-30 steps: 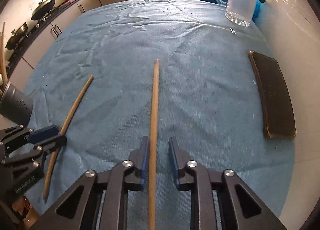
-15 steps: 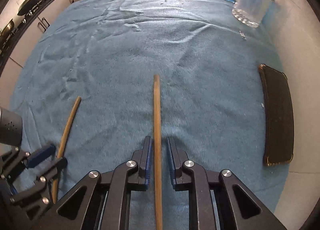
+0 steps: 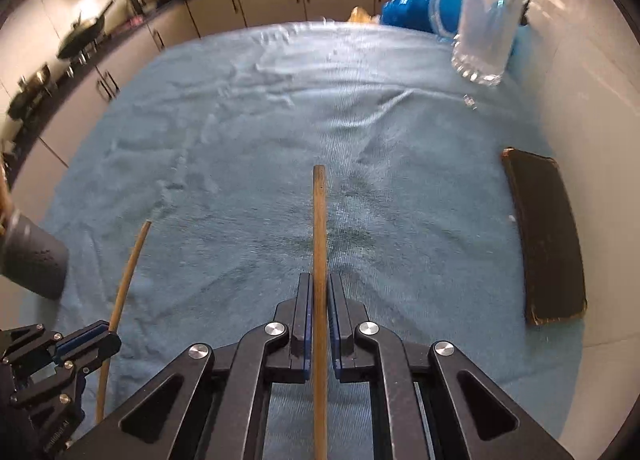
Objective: Organize utensils
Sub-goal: 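Close the left tool on a chopstick while the right tool grasps another, then carry both held chopsticks over and lower them into the black cup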
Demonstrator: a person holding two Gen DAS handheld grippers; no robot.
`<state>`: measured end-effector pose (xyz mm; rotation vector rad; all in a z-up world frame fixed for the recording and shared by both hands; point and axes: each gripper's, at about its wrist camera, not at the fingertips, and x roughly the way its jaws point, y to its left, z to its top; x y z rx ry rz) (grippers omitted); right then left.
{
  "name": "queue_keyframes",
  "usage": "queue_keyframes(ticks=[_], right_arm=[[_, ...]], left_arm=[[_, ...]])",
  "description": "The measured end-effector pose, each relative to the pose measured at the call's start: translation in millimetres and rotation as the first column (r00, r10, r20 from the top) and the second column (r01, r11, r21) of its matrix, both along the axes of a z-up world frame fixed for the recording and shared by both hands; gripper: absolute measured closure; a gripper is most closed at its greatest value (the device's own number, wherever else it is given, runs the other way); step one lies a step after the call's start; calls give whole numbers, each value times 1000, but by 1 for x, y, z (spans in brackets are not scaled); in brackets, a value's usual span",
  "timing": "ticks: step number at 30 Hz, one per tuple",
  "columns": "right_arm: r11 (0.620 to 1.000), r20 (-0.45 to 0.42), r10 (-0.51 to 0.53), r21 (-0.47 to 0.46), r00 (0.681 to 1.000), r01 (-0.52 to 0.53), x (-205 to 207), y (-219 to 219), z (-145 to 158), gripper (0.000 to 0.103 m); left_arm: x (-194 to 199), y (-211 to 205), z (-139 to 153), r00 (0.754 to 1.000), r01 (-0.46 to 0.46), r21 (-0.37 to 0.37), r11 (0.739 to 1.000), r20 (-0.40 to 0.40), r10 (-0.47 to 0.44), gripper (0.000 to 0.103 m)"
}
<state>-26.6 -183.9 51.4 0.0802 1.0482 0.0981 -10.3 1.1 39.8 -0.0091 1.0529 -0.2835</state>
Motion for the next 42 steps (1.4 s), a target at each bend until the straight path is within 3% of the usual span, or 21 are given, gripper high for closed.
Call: queue_keyframes(ticks=[7, 14, 28, 42], right_arm=[[996, 126, -40, 88, 991, 29, -23, -5, 19, 95], [996, 222, -47, 86, 974, 29, -56, 3, 36, 95], [990, 341, -60, 140, 938, 12, -101, 12, 61, 95], [971, 503, -157, 238, 850, 38, -137, 16, 97, 95]], left_arm=[[-31, 8, 24, 990, -41, 40, 998, 135, 35, 96], [-53, 15, 43, 968, -93, 74, 993, 240, 73, 96], [-82, 22, 65, 943, -122, 51, 991, 317, 100, 96], [-101, 37, 81, 923, -150, 3, 989, 359, 139, 96]])
